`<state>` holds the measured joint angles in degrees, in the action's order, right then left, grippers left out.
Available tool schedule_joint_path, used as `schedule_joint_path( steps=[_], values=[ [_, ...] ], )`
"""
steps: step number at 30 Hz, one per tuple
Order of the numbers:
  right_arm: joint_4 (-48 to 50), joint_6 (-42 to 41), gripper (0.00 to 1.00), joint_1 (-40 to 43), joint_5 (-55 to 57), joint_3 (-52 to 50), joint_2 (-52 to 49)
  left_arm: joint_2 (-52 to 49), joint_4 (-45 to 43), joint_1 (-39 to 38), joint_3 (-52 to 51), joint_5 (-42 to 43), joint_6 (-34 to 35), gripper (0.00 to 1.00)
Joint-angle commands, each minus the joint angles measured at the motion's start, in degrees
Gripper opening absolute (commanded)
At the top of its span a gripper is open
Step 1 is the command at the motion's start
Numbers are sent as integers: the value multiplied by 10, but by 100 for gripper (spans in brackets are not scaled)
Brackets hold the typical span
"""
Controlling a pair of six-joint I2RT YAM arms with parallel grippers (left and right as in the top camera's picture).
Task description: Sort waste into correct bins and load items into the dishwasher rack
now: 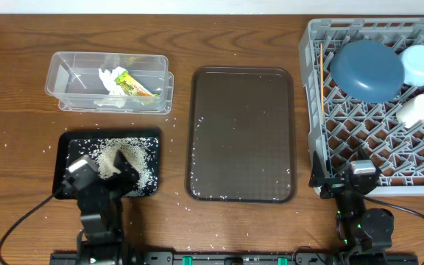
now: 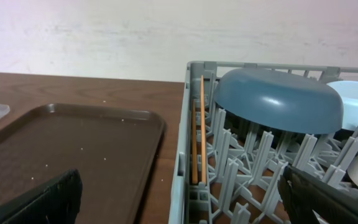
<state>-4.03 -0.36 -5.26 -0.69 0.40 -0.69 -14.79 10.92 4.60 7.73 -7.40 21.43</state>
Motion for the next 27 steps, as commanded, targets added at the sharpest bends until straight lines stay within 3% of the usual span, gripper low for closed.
schedule_joint_path(
  steps=[1,11,15,20,27],
  values=[
    [-2,8,99,7,-2,-1,4,40,-46,-23,-38,15,-56,98],
    [-2,8,99,7,-2,-1,4,147,-94,-25,-75,37,-69,98],
    [-2,8,99,7,-2,-1,4,147,-109,-25,-75,52,-95,98],
    [-2,8,99,7,-2,-1,4,147,-75,-25,-75,83,-179,98],
    [-2,8,99,7,-2,-1,4,147,-68,-25,-75,83,-189,98]
  ],
)
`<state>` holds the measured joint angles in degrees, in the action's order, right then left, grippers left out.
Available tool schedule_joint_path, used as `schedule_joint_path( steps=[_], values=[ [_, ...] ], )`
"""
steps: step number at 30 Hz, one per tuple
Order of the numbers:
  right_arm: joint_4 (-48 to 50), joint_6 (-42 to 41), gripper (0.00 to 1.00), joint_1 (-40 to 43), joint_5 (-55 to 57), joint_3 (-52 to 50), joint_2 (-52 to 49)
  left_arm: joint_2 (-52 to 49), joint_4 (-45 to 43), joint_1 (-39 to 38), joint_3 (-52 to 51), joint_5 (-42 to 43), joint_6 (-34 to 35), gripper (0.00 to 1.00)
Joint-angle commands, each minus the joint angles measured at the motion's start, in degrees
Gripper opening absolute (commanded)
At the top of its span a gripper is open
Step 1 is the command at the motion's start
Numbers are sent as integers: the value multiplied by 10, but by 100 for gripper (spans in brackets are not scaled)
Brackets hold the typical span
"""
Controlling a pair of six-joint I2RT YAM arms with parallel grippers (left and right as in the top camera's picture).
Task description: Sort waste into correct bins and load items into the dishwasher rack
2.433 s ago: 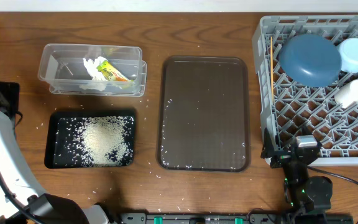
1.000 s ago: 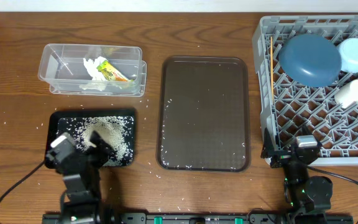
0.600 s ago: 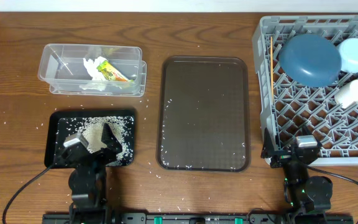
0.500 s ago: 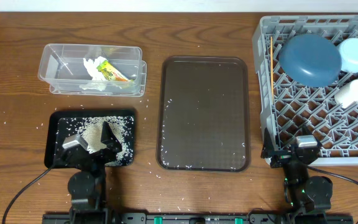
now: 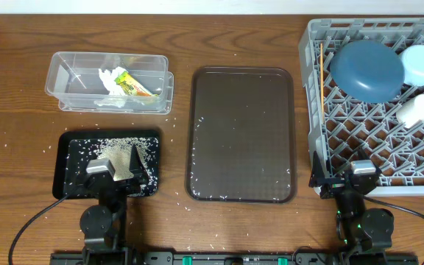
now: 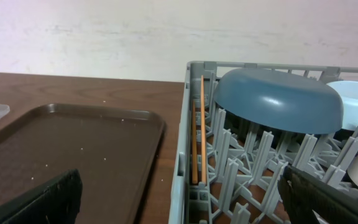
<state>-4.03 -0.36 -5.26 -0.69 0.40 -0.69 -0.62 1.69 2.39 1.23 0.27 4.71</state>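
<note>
The grey dishwasher rack (image 5: 322, 140) stands at the right and holds a dark blue bowl (image 5: 368, 69), a light blue cup (image 5: 420, 63), a white cup (image 5: 416, 109) and orange chopsticks (image 5: 322, 77). My right gripper (image 5: 347, 179) sits low at the rack's near left corner, open and empty, with its fingers (image 6: 51, 199) wide apart. The chopsticks (image 6: 198, 130) and bowl (image 6: 278, 99) lie ahead of it. My left gripper (image 5: 116, 168) hovers over the black tray (image 5: 68, 147) of spilled rice (image 5: 116, 156). Its jaws cannot be made out.
A clear bin (image 5: 109, 81) at the back left holds wrappers (image 5: 127, 83). An empty brown serving tray (image 5: 243, 132) with a few rice grains lies in the middle. Stray grains dot the wooden table (image 5: 20, 125).
My left gripper has shifted a little to the right over the black tray and now points straighter ahead. The right gripper and everything in the rack are unchanged.
</note>
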Motion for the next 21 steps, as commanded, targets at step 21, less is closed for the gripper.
schedule_joint_path(
  steps=[21],
  values=[
    [-2,8,99,7,-2,-1,3,4,23,-3,-10,6,-10,98]
  ],
)
